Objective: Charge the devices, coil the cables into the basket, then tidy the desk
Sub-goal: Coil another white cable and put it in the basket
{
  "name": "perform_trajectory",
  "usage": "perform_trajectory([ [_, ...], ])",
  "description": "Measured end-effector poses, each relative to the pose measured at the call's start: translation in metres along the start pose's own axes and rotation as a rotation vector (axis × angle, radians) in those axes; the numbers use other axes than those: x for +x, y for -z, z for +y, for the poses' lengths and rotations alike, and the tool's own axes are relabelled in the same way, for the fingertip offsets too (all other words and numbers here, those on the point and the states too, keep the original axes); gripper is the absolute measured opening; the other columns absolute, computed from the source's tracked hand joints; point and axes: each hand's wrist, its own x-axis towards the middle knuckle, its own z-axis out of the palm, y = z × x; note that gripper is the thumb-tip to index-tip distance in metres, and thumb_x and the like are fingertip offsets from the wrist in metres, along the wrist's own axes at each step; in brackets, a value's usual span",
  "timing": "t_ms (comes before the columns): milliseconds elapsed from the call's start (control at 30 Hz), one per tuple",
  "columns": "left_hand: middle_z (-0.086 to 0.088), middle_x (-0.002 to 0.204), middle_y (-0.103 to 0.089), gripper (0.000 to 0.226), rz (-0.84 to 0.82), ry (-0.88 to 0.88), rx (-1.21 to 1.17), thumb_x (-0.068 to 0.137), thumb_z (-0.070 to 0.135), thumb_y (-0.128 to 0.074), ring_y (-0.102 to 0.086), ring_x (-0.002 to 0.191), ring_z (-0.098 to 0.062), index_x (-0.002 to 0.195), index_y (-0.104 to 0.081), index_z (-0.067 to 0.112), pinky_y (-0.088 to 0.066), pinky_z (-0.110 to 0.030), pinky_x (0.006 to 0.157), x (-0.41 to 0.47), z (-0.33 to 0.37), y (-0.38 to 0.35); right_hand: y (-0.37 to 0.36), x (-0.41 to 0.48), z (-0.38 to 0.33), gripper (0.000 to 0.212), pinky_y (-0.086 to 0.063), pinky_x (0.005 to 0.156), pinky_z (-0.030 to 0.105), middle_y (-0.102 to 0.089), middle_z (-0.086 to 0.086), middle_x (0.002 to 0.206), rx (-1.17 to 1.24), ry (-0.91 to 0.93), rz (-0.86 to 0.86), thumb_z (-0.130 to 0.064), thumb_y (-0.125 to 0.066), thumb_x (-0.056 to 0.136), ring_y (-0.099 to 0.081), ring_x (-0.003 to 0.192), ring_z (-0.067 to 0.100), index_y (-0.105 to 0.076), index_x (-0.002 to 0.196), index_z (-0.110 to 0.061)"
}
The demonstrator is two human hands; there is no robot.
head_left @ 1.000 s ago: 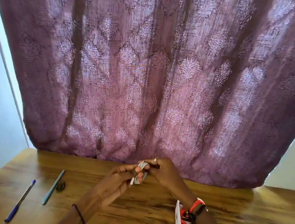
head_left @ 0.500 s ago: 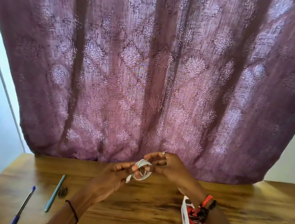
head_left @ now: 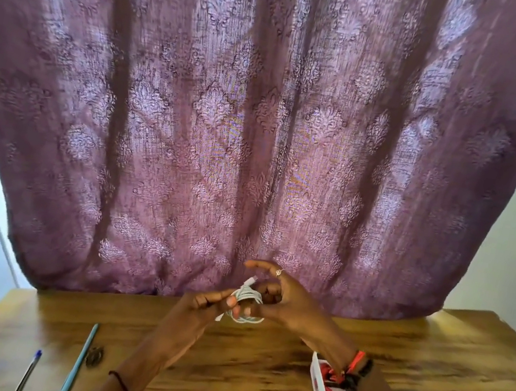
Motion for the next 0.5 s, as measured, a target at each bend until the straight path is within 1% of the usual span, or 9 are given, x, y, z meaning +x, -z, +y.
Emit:
perform_trajectory([
  [67,-0.010,0.108,-0.070,0.029,0.019,-0.007,0.011,0.085,0.024,-0.059,-0.062,0.111,-0.020,0.105,-0.070,0.006,-0.041,-0.030,0.101,0.001,0.000,-0.002,-0.004,0.002,0.003,0.065,-0.047,0.068,0.018,-0.070,-0.001,0.086,-0.108,0.037,0.108,-0.005,-0.076,0.073,-0.061,0.071,0.004,-0.048,0.127,-0.029],
  [133,-0.007,0.104,-0.072,0.027,0.055,-0.016,0.007,0.086,0.022,-0.058,-0.064,0.106,-0.015,0.105,-0.070,0.007,-0.045,-0.020,0.090,0.001,0.002,-0.005,-0.005,0.004,0.006,0.051,-0.051,0.071,0.023,-0.072,0.000,0.093,-0.237,0.040,0.201,-0.007,-0.074,0.075,-0.066,0.077,0.010,-0.055,0.119,-0.027],
  [167,-0.005,0.101,-0.073,0.024,0.078,-0.024,0.016,0.086,0.020,-0.057,-0.065,0.101,-0.011,0.102,-0.071,0.008,-0.045,-0.013,0.083,0.001,0.004,-0.006,-0.005,0.003,0.005,0.041,-0.050,0.073,0.020,-0.072,0.001,0.097,-0.292,0.031,0.235,-0.007,-0.072,0.077,-0.066,0.081,0.012,-0.059,0.112,-0.024],
  [200,-0.002,0.098,-0.074,0.020,0.092,-0.034,0.037,0.087,0.018,-0.057,-0.065,0.097,-0.005,0.097,-0.072,0.010,-0.044,-0.009,0.078,0.001,0.006,-0.007,-0.006,0.002,0.003,0.031,-0.048,0.073,0.013,-0.071,0.002,0.099,-0.358,0.028,0.260,-0.007,-0.070,0.079,-0.065,0.082,0.010,-0.063,0.107,-0.020],
  [267,0.004,0.095,-0.074,0.019,0.101,-0.048,0.096,0.090,0.017,-0.056,-0.064,0.094,0.003,0.083,-0.073,0.012,-0.043,-0.005,0.076,0.001,0.008,-0.008,-0.006,0.001,0.001,0.023,-0.041,0.069,0.004,-0.071,0.004,0.102,-0.502,0.053,0.288,-0.008,-0.066,0.083,-0.062,0.085,0.006,-0.068,0.106,-0.013],
  [333,0.010,0.090,-0.074,0.021,0.114,-0.077,0.171,0.090,0.015,-0.056,-0.063,0.092,0.006,0.077,-0.072,0.016,-0.042,-0.004,0.078,0.003,0.010,-0.008,-0.005,0.000,0.002,0.023,-0.044,0.075,0.013,-0.071,0.006,0.103,-0.623,0.107,0.283,-0.009,-0.061,0.087,-0.064,0.091,0.012,-0.069,0.108,-0.009],
  [400,0.018,0.080,-0.072,0.024,0.127,-0.110,0.224,0.089,0.008,-0.057,-0.062,0.085,0.010,0.079,-0.070,0.025,-0.043,-0.005,0.077,0.006,0.011,-0.008,-0.001,0.000,0.003,0.020,-0.043,0.077,0.023,-0.071,0.013,0.102,-0.744,0.087,0.234,-0.010,-0.056,0.090,-0.066,0.092,0.021,-0.069,0.104,-0.003],
  [433,0.021,0.076,-0.071,0.027,0.129,-0.125,0.235,0.088,0.004,-0.057,-0.061,0.082,0.012,0.082,-0.069,0.027,-0.043,-0.004,0.076,0.007,0.012,-0.008,0.003,0.000,0.005,0.020,-0.042,0.073,0.020,-0.071,0.015,0.101,-0.765,0.072,0.205,-0.008,-0.053,0.091,-0.066,0.087,0.018,-0.069,0.099,0.000],
  [500,0.026,0.074,-0.069,0.032,0.115,-0.148,0.265,0.088,0.000,-0.056,-0.059,0.080,0.015,0.089,-0.066,0.030,-0.042,-0.004,0.075,0.008,0.014,-0.007,0.008,-0.002,0.004,0.022,-0.037,0.062,0.008,-0.071,0.012,0.101,-0.732,0.068,0.136,-0.005,-0.049,0.093,-0.064,0.076,0.003,-0.070,0.098,0.000],
])
